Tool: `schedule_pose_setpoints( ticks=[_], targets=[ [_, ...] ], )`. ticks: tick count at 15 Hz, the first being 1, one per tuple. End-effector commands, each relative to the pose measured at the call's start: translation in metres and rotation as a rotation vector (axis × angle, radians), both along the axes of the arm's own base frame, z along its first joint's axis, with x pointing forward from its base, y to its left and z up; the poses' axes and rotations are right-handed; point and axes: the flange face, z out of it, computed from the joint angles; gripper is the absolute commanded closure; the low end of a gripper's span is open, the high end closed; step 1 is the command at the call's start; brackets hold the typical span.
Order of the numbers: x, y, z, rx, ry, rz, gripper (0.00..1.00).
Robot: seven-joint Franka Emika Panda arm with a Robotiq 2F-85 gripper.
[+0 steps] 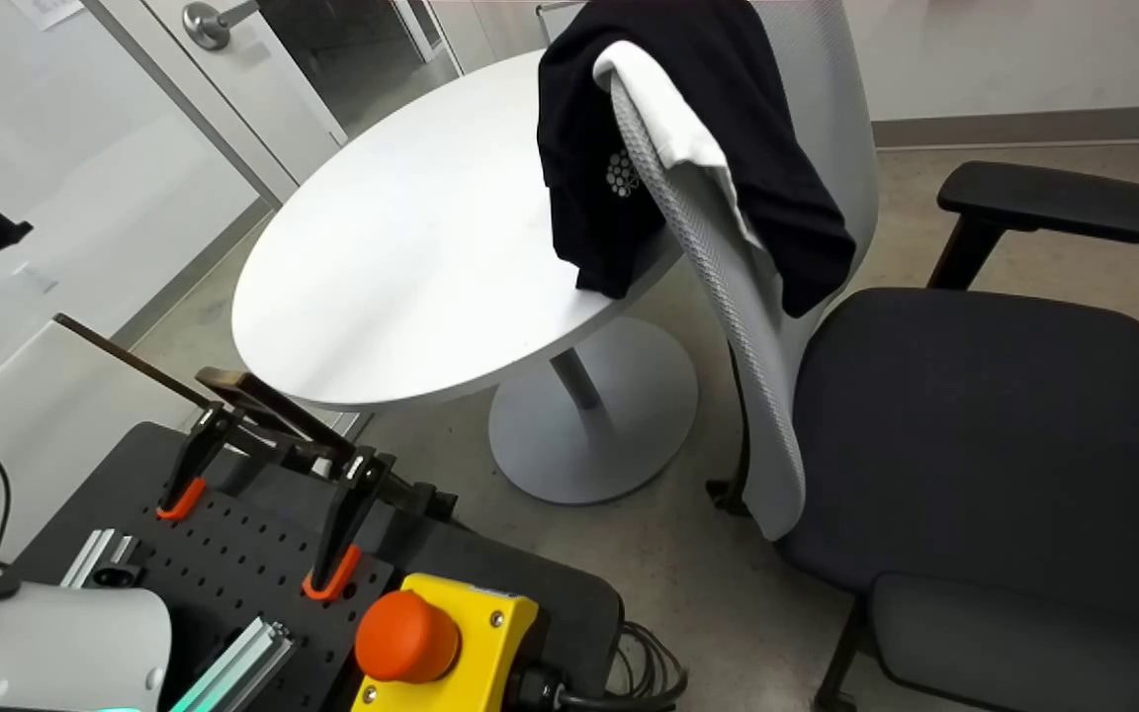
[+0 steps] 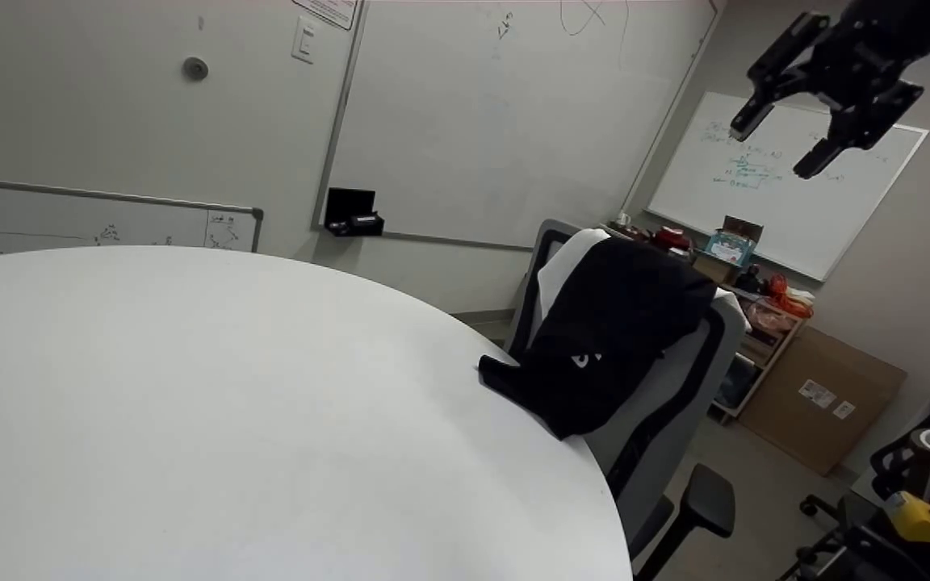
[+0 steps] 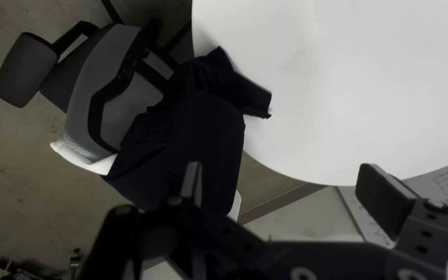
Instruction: Remove the black object from the headrest and put on the table
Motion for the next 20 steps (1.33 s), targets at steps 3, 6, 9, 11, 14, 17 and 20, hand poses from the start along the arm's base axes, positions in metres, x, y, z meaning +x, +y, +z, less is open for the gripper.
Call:
schedule_pose_setpoints(
  ticks=[3,6,9,11,14,17,20],
  targets=[
    [0.03,-0.034,-0.049,-0.063,-0.02,-0.202,0.0],
    [0.033,-0.054,-0.077,-0.116,0.012,-0.306,0.0],
    [0.033,-0.069,-0.098,-0.156,0.03,-0.39,0.0],
    [0.034,-0.077,-0.107,-0.181,0.012,-0.419,0.0],
    [0.039,-0.084,-0.114,-0.226,-0.02,-0.427,0.0],
    [0.04,-0.086,-0.127,-0.261,-0.022,-0.441,0.0],
    [0.042,-0.086,-0.143,-0.29,-0.018,-0.44,0.0]
  ],
)
